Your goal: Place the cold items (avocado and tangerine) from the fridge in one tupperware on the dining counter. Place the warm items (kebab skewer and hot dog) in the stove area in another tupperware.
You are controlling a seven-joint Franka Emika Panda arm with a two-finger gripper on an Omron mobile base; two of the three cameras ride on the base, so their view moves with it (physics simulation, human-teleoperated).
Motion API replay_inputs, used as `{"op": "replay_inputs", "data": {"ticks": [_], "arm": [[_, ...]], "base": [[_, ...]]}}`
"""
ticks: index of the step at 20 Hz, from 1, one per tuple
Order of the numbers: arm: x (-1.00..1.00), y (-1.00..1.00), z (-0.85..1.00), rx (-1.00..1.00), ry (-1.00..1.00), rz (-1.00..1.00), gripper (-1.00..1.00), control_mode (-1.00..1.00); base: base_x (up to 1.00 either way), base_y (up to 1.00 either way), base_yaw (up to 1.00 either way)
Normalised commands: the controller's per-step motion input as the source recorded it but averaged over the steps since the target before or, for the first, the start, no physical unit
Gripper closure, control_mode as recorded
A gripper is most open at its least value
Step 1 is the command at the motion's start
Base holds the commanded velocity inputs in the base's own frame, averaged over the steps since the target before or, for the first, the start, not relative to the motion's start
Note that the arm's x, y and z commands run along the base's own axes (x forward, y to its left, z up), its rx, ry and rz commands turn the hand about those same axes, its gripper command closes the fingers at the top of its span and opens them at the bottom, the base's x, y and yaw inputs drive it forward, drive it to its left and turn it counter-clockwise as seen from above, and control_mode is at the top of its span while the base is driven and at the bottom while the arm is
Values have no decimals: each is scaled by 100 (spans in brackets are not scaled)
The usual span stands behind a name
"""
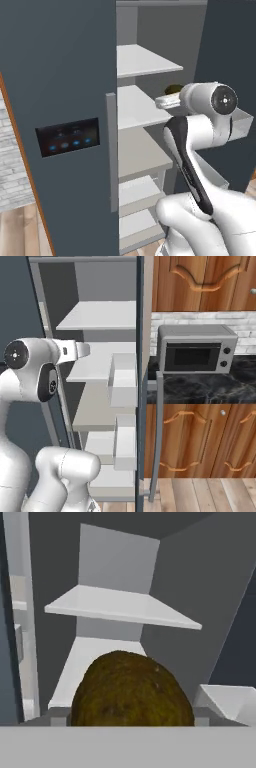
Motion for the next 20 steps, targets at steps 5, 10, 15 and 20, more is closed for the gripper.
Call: {"op": "replay_inputs", "data": {"ticks": [5, 10, 15, 20], "arm": [[-77, 38, -25, -11, 0, 18, 100, 100], [0, 0, 0, 0, 0, 0, 100, 100], [0, 0, 0, 0, 0, 0, 100, 100], [0, 0, 0, 0, 0, 0, 100, 100]], "base": [[-20, 12, 1], [-100, 68, 0], [-100, 26, -20], [-100, 0, -66]]}}
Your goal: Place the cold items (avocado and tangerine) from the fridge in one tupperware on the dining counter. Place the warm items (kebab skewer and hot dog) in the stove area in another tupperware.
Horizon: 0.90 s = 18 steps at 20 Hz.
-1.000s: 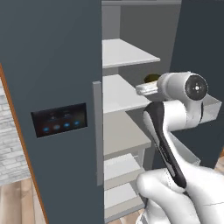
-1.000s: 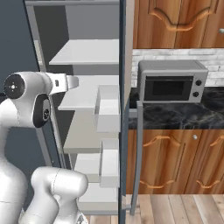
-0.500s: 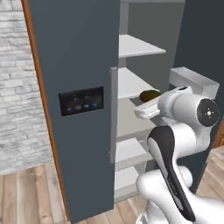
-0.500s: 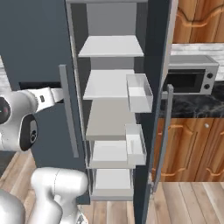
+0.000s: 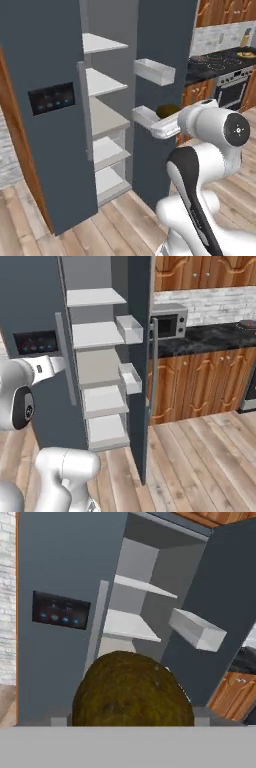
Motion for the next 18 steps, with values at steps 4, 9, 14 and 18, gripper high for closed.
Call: {"op": "replay_inputs", "data": {"ticks": [4, 9, 14, 18], "arm": [[0, 0, 0, 0, 0, 0, 100, 100], [0, 0, 0, 0, 0, 0, 100, 100], [0, 0, 0, 0, 0, 0, 100, 100], [0, 0, 0, 0, 0, 0, 100, 100]], "base": [[-92, -1, -89], [-80, -1, -97], [-75, -3, -99], [-32, -75, -68]]}}
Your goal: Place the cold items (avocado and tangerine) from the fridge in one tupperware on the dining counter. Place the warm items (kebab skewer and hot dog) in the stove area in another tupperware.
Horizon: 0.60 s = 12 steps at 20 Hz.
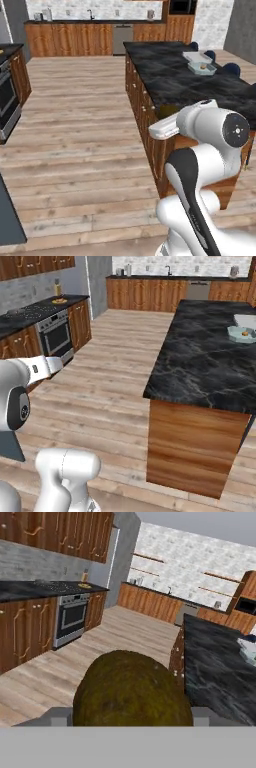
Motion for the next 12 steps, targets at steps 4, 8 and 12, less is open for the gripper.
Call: {"op": "replay_inputs", "data": {"ticks": [4, 8, 12], "arm": [[0, 0, 0, 0, 0, 0, 100, 100], [0, 0, 0, 0, 0, 0, 100, 100], [0, 0, 0, 0, 0, 0, 100, 100]], "base": [[1, -100, -30], [10, -100, -20], [20, -100, -17]]}}
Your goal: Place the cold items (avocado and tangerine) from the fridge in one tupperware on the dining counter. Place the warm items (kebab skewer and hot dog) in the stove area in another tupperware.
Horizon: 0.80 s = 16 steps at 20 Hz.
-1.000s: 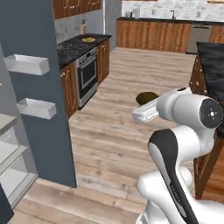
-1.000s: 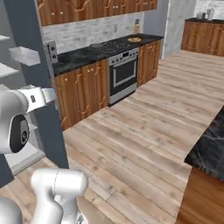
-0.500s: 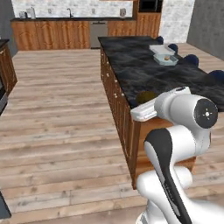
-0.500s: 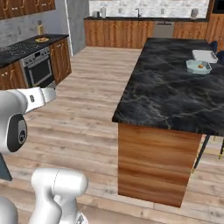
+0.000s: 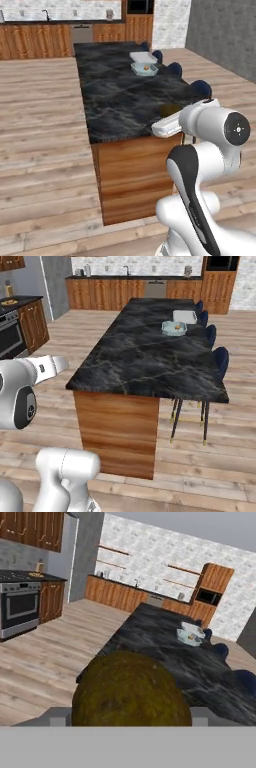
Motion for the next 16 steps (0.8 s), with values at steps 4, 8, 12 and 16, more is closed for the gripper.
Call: {"op": "replay_inputs", "data": {"ticks": [4, 8, 12, 16], "arm": [[0, 0, 0, 0, 0, 0, 100, 100], [0, 0, 0, 0, 0, 0, 100, 100], [0, 0, 0, 0, 0, 0, 100, 100], [0, 0, 0, 0, 0, 0, 100, 100]], "base": [[32, -100, -5], [42, -100, 0], [52, -100, 0], [60, -100, 0]]}}
